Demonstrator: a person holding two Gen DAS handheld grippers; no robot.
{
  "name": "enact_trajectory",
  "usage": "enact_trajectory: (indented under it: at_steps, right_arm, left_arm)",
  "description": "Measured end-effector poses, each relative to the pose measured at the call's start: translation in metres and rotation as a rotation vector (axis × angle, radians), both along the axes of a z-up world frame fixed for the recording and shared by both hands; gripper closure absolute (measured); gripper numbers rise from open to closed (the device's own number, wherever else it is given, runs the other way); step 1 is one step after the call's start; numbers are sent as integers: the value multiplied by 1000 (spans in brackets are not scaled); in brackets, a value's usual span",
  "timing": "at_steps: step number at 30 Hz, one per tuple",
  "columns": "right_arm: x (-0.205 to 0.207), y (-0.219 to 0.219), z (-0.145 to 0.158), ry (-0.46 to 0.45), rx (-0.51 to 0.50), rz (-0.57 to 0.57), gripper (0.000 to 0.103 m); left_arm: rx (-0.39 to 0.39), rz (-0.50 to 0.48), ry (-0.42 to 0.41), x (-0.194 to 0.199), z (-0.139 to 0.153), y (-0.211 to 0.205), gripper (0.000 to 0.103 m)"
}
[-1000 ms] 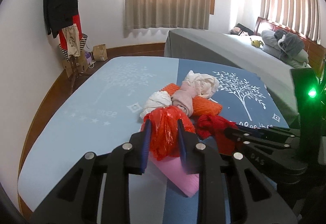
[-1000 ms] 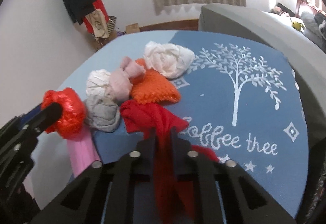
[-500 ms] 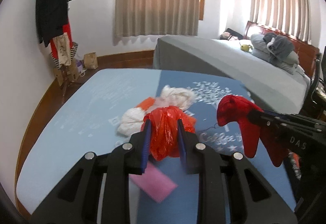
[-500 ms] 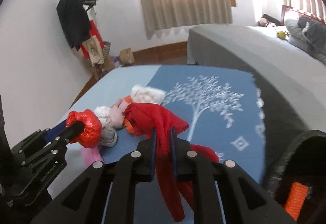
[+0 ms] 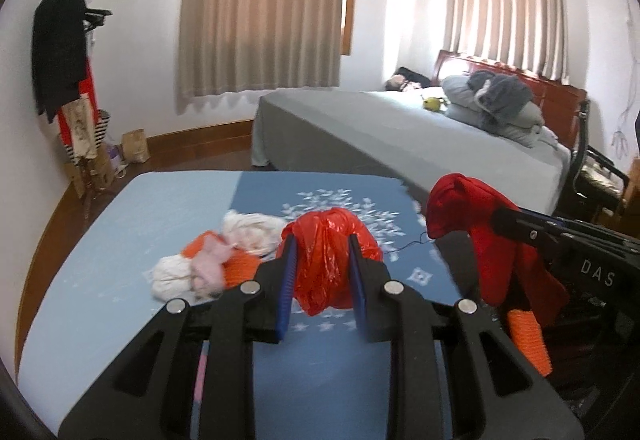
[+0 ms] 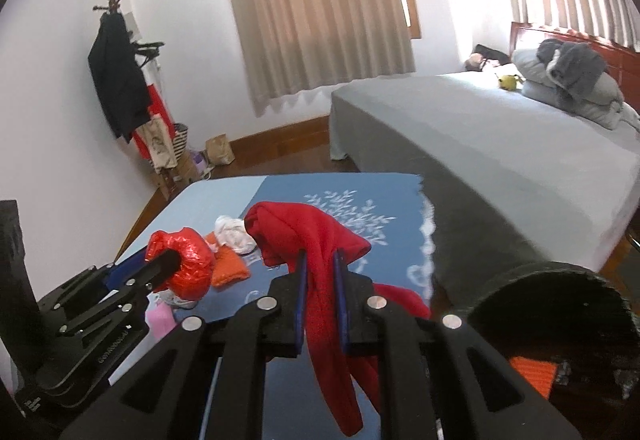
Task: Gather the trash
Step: 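Carry the red plastic bag and red cloth over the bin with both tools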
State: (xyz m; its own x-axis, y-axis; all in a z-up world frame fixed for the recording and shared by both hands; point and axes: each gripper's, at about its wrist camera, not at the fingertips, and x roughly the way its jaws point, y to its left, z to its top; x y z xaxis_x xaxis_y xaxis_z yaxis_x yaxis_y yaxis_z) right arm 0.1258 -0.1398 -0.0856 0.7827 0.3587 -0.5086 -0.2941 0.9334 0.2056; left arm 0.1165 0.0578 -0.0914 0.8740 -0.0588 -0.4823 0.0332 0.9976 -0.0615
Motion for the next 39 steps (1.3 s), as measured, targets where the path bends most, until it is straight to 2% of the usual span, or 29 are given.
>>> enact_trajectory:
  at_steps: [7,21,33,34,39]
  right_arm:
    - [-12,-47,5,-15,-8,-92,90]
    - [-43,-145,-6,8,-31,-302,90]
    - [-53,-192,-33,89,-41,-415,90]
    - [-53,-195,-37,99,-38,-420,86]
    - [-56,-204,-46,122,-40,-443,83]
  left_arm:
    - [-6,-102,-17,2,4,-46,79]
    - [-27,-305,-23,11,-1,-144,79]
    - [-8,-433,33,20,-27,-207,79]
    - [-7,-439,39,21,-29,-209,79]
    - [-4,-469,76,26,-43,-219,68]
